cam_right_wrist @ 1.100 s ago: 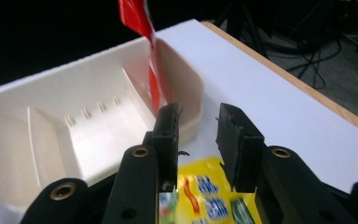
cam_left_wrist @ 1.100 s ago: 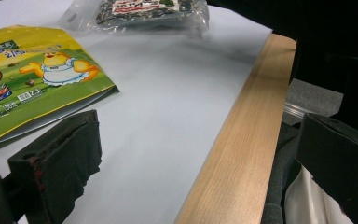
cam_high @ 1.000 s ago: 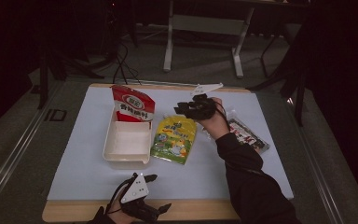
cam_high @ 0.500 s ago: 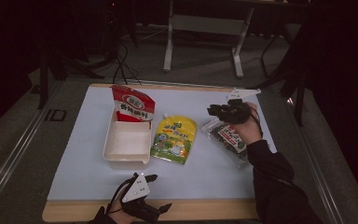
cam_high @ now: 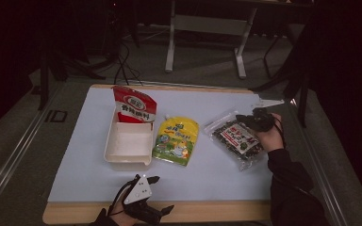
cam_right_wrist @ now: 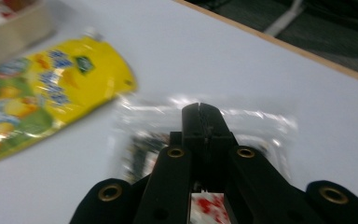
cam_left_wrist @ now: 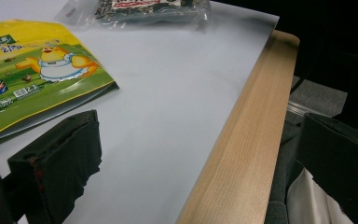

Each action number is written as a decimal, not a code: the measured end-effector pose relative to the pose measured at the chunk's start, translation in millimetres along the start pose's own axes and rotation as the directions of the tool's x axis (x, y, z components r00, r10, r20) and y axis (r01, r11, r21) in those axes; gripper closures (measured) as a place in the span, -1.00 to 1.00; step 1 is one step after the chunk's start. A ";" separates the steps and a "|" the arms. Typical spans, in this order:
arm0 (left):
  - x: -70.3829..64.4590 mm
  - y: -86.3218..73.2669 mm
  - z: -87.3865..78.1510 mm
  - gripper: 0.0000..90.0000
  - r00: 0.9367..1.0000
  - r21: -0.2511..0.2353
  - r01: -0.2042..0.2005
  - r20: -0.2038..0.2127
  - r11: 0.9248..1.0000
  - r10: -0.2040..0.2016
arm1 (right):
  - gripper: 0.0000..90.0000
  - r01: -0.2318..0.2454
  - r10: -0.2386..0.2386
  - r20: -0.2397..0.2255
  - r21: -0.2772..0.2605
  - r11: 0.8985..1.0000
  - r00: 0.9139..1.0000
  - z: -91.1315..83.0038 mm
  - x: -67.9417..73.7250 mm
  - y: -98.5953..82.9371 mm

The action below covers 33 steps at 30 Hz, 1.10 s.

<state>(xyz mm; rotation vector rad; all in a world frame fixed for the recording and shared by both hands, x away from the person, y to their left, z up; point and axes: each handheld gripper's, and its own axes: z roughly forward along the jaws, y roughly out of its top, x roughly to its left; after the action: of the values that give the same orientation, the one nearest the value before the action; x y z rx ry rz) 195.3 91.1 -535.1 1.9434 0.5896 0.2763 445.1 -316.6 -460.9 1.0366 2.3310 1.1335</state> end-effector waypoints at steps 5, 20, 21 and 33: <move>0.3 -0.3 0.5 -0.96 1.000 0.000 0.003 -0.002 1.000 -0.003 | 1.00 -0.050 0.049 0.029 0.024 0.998 0.998 2.8 -19.9 -16.5; 0.2 -1.3 0.2 -0.96 1.000 0.006 0.003 -0.005 1.000 -0.003 | 1.00 -0.137 0.123 0.136 0.102 0.985 0.983 16.9 -57.8 -49.9; 0.2 -1.3 0.2 -0.96 1.000 0.006 0.003 -0.005 1.000 -0.003 | 1.00 -0.143 0.128 0.142 0.101 0.985 0.982 17.7 -60.1 -51.3; 0.4 -1.9 -0.5 -0.96 1.000 0.008 0.009 -0.011 1.000 -0.009 | 1.00 -0.185 0.161 0.173 0.132 0.974 0.972 31.9 -70.1 -61.0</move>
<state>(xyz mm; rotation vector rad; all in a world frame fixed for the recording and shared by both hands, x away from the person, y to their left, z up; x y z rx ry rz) 194.9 92.3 -536.6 1.9473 0.6070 0.2794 482.4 -376.8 -529.0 1.3558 2.2581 0.9077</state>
